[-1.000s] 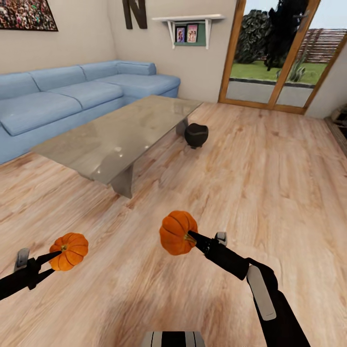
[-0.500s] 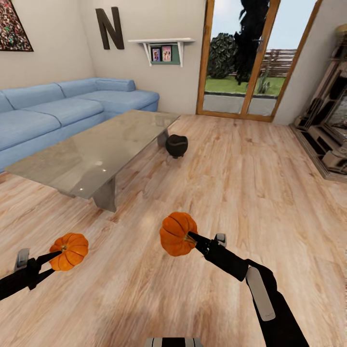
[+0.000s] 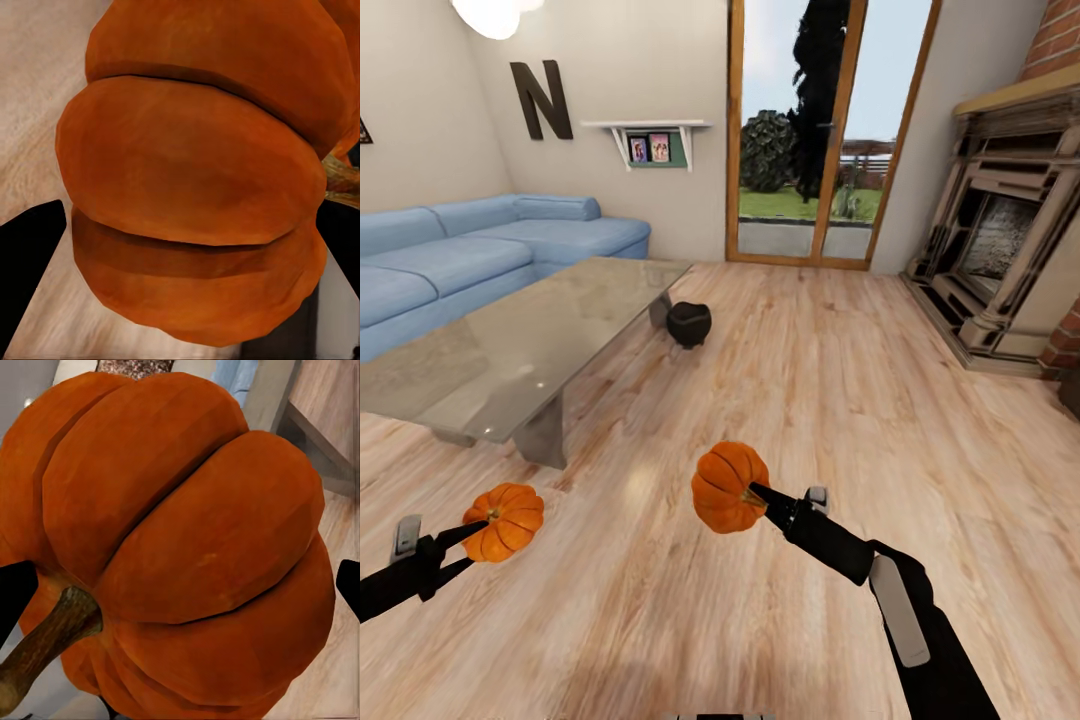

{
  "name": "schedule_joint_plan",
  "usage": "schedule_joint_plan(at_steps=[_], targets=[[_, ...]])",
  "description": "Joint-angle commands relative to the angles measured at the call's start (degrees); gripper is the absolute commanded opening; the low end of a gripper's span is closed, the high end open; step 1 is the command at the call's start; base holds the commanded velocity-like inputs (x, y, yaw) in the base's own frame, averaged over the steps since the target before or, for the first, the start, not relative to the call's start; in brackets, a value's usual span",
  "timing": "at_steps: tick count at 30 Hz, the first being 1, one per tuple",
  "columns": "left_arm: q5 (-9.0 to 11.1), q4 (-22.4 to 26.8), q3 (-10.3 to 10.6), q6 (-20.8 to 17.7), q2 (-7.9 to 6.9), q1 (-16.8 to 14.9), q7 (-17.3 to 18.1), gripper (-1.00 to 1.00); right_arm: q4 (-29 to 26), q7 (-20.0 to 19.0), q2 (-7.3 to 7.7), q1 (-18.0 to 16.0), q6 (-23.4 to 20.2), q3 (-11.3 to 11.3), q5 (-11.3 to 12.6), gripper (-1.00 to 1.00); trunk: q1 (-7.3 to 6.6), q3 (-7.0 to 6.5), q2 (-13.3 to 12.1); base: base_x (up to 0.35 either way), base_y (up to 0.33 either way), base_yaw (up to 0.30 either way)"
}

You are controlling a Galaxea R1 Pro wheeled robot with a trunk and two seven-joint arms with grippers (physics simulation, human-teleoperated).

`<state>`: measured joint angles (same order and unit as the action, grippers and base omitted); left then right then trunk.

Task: Place each of the two pumpkins and all three candles from the living room inside a cabinet in the living room (use any cabinet), then make sure every cabinet is closed, and position the cauldron so it is next to a table in the living room.

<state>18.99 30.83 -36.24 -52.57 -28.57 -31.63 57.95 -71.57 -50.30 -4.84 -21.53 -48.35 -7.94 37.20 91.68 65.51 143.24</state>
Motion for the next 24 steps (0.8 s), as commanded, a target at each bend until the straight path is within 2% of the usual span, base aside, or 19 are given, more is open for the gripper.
schedule_joint_plan(at_steps=[1, 6, 24], targets=[[0.5, 0.0, -0.1, -0.3, 0.0, 0.0, 0.1, -1.0, 0.3, 0.0, -0.02, 0.0, -0.2, -0.1, 0.6, -1.0, -0.17, -0.24, -0.3, -0.296, 0.0, -0.257], [0.4, 0.0, -0.1, -0.3, -0.03, 0.0, 0.1, -1.0, 0.9, 0.0, -0.11, 0.0, -0.2, -0.1, 0.6, -1.0, -1.27, -1.33, -2.3, -0.158, 0.0, -0.257], [0.4, 0.0, -0.1, -0.3, 0.0, 0.0, 0.1, -1.0, 1.0, 0.1, -0.24, 0.0, 1.0, 0.0, 0.5, -1.0, -5.23, -5.19, -9.5, -0.004, 0.0, -0.241]])
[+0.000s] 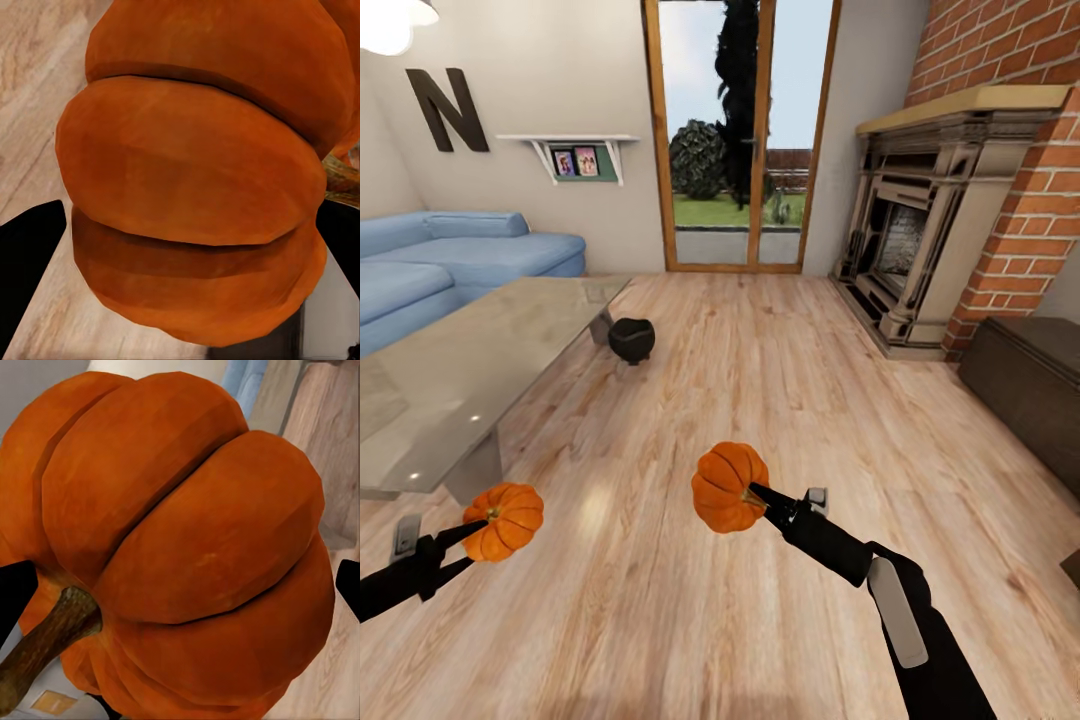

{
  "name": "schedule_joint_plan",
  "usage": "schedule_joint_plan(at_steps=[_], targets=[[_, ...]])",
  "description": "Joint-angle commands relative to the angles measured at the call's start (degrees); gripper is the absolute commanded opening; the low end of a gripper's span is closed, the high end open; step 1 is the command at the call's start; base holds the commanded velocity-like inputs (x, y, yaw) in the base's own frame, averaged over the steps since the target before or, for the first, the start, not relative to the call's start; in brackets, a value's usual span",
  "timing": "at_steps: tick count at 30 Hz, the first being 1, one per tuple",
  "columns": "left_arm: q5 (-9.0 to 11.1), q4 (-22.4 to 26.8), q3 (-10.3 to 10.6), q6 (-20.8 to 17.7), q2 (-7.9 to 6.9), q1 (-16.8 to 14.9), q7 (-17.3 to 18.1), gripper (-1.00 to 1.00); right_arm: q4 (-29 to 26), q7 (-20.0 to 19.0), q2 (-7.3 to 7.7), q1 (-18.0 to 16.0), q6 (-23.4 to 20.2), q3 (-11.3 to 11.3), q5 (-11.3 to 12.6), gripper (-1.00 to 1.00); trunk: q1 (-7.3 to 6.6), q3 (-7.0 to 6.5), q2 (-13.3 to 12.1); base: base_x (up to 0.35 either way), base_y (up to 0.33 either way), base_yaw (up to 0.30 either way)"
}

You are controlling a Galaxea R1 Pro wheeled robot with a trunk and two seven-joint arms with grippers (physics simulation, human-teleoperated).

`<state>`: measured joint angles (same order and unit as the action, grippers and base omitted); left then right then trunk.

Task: Place each of the two pumpkins and all three candles from the living room inside a cabinet in the living room (use any cabinet), then make sure every cabinet is closed, and position the cauldron so it is next to a table in the living room.

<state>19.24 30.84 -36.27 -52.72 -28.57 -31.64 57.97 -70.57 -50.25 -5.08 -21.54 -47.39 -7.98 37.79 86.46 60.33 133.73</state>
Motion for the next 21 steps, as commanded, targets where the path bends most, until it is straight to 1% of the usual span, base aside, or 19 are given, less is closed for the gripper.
schedule_joint_plan(at_steps=[1, 9, 12, 21], targets=[[0.2, 0.0, 0.0, -0.1, 0.0, 0.0, 0.0, -1.0, 0.0, 0.1, -0.01, 0.0, 0.0, 0.0, -0.1, -1.0, -0.23, -0.19, -0.4, 0.0, 0.0, -0.018], [0.2, 0.0, 0.0, -0.1, 0.0, 0.0, 0.0, -1.0, 0.0, 0.1, -0.14, 0.0, 0.0, 0.1, 0.0, -1.0, -1.98, -1.63, -3.6, 0.0, 0.0, -0.008], [0.2, 0.0, 0.0, -0.1, 0.0, 0.0, 0.0, -1.0, 0.1, 0.1, -0.11, 0.0, 0.0, 0.0, 0.0, -1.0, -2.64, -2.26, -4.8, 0.0, 0.0, -0.181], [0.3, 0.0, 0.0, -0.1, 0.0, 0.0, 0.0, -1.0, 0.4, 0.1, -0.26, 0.0, 0.1, 0.0, 0.0, -1.0, -2.64, -2.61, -4.8, 0.004, 0.0, -0.248]])
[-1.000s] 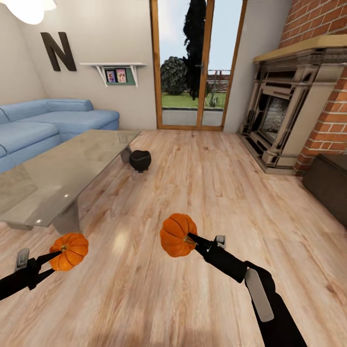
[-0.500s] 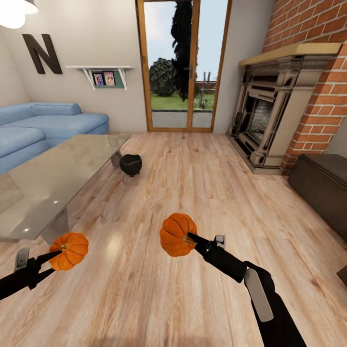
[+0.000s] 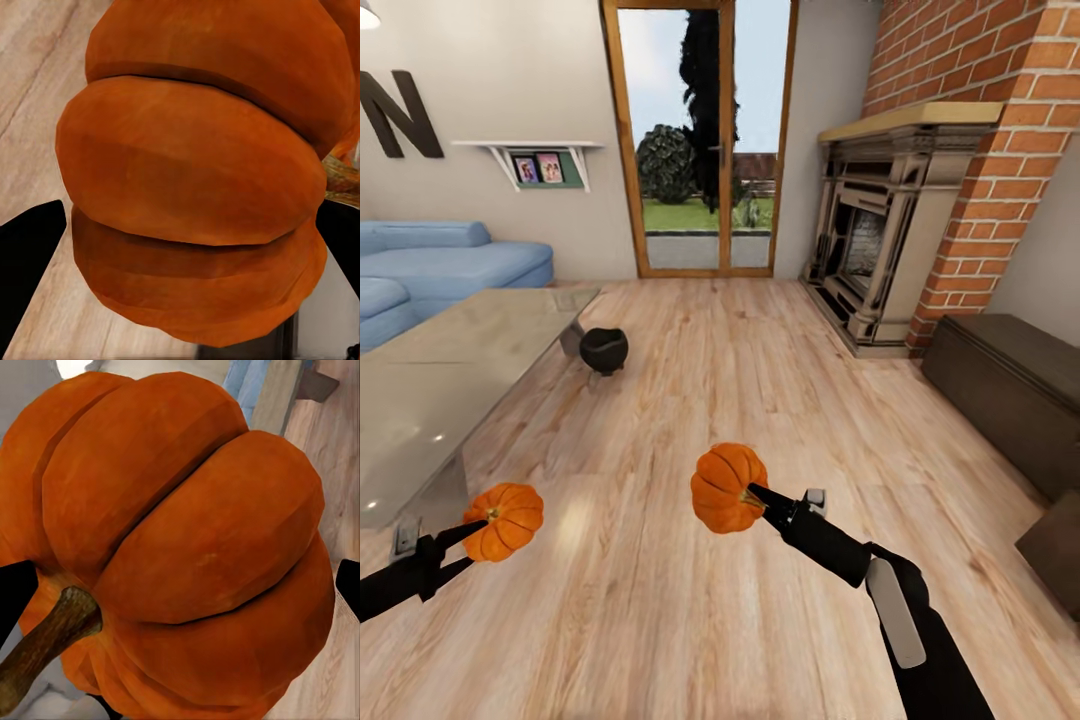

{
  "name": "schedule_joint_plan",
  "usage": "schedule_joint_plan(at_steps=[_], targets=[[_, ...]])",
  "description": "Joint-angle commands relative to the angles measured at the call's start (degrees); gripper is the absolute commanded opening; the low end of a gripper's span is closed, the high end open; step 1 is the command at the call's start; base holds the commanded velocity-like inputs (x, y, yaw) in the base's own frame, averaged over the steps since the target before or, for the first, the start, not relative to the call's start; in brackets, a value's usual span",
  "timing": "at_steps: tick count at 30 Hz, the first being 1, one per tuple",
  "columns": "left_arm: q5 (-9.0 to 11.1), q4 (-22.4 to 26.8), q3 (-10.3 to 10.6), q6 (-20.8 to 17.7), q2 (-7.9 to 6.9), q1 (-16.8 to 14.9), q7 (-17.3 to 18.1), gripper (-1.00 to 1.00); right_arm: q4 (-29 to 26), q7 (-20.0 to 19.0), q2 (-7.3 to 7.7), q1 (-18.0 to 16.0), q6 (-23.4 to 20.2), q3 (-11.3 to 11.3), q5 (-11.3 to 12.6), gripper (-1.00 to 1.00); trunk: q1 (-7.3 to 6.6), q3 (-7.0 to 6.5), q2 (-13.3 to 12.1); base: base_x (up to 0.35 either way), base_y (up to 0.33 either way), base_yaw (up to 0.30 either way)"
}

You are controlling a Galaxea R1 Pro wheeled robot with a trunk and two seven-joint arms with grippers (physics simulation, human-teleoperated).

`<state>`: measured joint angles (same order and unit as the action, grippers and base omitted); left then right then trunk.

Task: Place each of the two pumpkins and all three candles from the living room inside a cabinet in the living room (use any cabinet), then make sure every cabinet is closed, and position the cauldron so it is next to a table in the living room.

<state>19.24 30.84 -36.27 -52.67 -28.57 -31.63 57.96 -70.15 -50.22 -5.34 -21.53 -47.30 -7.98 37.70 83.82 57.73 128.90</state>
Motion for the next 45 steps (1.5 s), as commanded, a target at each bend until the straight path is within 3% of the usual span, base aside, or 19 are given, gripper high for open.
schedule_joint_plan(at_steps=[1, 45], targets=[[0.3, 0.0, 0.0, -0.1, 0.0, 0.0, 0.0, -1.0, 0.0, 0.0, -0.01, 0.0, -0.1, 0.0, 0.1, -1.0, 0.0, -0.04, 0.0, 0.014, 0.0, -0.255], [0.6, -0.2, -0.2, -0.1, 0.09, 0.2, 0.1, -1.0, 2.0, 0.0, -0.14, 0.0, 1.7, -0.1, 0.1, -1.0, 0.0, -1.81, 0.0, -0.157, 0.074, -0.255]])
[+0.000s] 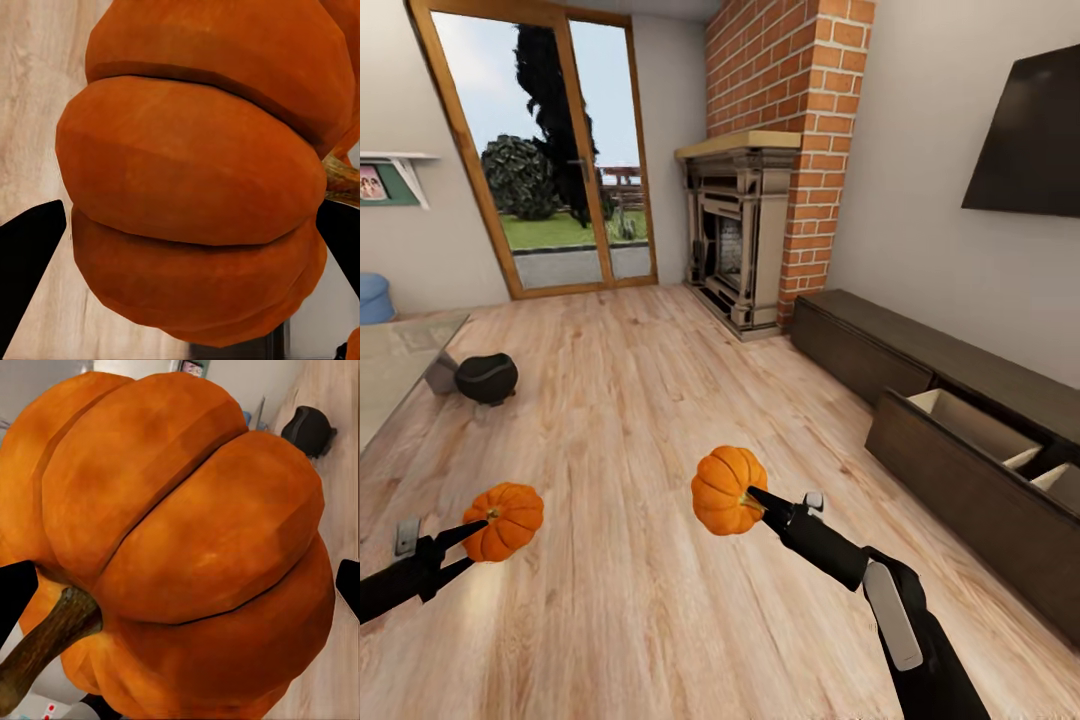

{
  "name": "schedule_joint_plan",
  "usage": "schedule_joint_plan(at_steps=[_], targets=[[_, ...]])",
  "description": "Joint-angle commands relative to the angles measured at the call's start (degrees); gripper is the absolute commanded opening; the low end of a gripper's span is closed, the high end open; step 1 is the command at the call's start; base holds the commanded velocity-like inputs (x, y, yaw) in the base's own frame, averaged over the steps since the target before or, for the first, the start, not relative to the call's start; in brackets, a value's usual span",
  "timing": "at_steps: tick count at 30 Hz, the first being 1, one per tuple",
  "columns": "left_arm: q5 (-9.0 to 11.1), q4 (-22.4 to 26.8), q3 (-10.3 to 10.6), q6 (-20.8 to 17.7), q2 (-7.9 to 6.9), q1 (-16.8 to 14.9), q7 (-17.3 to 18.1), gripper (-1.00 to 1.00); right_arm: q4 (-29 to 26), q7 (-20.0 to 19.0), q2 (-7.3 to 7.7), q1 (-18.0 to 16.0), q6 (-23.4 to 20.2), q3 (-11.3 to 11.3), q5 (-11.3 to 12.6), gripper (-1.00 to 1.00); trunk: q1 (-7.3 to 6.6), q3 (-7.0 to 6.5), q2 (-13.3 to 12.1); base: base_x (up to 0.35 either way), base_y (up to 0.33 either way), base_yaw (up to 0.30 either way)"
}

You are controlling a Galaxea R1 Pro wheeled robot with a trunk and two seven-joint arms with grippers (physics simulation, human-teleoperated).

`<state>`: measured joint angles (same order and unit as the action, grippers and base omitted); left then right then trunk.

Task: Place each of the two pumpkins and all three candles from the living room inside a cabinet in the living room (use any cabinet), then make sure every cabinet is closed, and position the cauldron so it is next to a table in the living room.

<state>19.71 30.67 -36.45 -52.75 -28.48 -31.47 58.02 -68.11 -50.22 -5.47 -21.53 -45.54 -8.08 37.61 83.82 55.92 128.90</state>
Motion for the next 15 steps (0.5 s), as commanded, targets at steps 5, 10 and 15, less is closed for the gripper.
schedule_joint_plan(at_steps=[5, 10, 15], targets=[[0.2, 0.0, -0.1, -0.6, -0.08, 0.0, 0.1, -1.0, 0.0, 0.0, -0.06, 0.0, -0.1, 0.0, 0.2, -1.0, -0.22, -0.38, -0.4, -0.002, 0.001, -0.255], [0.2, 0.0, -0.1, -1.7, -0.09, 0.0, 0.1, -1.0, 0.0, 0.0, -0.06, 0.0, -0.1, 0.0, 0.2, -1.0, -1.32, -1.48, -2.4, 0.0, 0.0, -0.256], [0.2, 0.0, 0.0, -1.8, -0.09, 0.0, 0.1, -1.0, 0.0, 0.1, -0.05, 0.0, -0.1, -0.1, 0.2, -1.0, -2.42, -2.58, -4.4, 0.0, 0.0, -0.255]])
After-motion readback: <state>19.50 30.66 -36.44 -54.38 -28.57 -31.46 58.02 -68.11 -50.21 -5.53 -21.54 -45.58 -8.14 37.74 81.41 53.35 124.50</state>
